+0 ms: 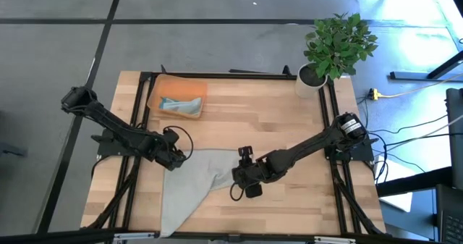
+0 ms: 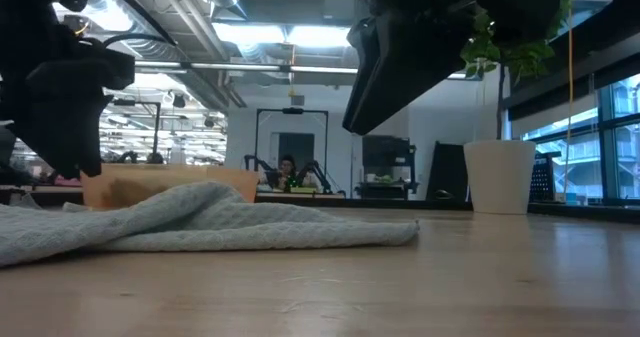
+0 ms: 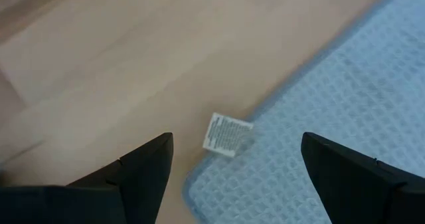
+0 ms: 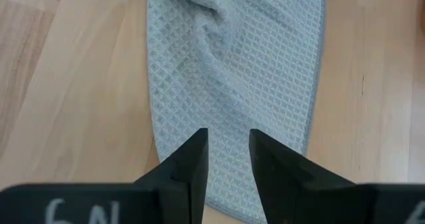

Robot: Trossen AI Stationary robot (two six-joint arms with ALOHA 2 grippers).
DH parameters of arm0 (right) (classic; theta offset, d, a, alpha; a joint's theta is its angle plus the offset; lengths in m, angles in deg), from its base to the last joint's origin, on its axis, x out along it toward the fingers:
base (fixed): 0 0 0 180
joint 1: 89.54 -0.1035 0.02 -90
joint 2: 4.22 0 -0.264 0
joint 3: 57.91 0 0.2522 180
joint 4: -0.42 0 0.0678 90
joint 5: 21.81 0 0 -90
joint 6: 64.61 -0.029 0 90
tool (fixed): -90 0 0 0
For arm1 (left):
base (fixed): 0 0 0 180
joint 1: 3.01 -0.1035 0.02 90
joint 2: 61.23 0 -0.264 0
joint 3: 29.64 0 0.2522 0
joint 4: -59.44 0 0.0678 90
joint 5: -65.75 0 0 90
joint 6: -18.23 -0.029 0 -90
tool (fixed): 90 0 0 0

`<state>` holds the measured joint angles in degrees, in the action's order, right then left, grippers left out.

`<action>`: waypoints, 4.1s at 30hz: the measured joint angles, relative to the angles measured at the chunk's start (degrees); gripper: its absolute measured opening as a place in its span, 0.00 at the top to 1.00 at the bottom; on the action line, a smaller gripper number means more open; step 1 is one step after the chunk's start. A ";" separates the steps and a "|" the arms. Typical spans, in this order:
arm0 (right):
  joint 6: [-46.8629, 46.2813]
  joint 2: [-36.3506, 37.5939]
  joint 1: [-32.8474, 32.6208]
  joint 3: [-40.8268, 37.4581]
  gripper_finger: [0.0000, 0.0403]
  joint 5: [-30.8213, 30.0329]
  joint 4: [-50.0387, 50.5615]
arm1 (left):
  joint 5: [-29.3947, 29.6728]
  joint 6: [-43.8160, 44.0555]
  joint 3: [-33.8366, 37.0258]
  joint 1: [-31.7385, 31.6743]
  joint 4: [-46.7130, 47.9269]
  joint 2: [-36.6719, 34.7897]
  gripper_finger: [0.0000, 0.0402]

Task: Roll microfiber towels into tight, uniform cylinder then place into a basket
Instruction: Fold the gray microfiber cloth

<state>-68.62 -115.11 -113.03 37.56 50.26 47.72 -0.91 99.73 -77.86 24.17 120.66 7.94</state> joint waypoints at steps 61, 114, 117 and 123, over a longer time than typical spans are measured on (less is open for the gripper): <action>-0.51 0.09 0.11 0.11 0.72 0.00 -7.65 | -10.74 1.86 4.79 1.36 -4.67 2.97 0.82; -38.60 -0.22 15.87 -10.95 0.72 14.92 3.83 | -10.52 0.57 4.76 1.36 -6.31 2.95 1.00; -37.27 -0.22 15.81 -11.09 0.72 16.61 3.62 | -10.48 0.47 4.74 1.34 -6.44 2.95 1.00; -35.60 0.15 15.82 -13.56 0.72 19.11 0.96 | -10.48 0.42 4.74 1.33 -6.44 2.95 1.00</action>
<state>-104.21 -114.97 -97.20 24.00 69.37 48.68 -11.39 100.16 -73.11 25.50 114.21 10.89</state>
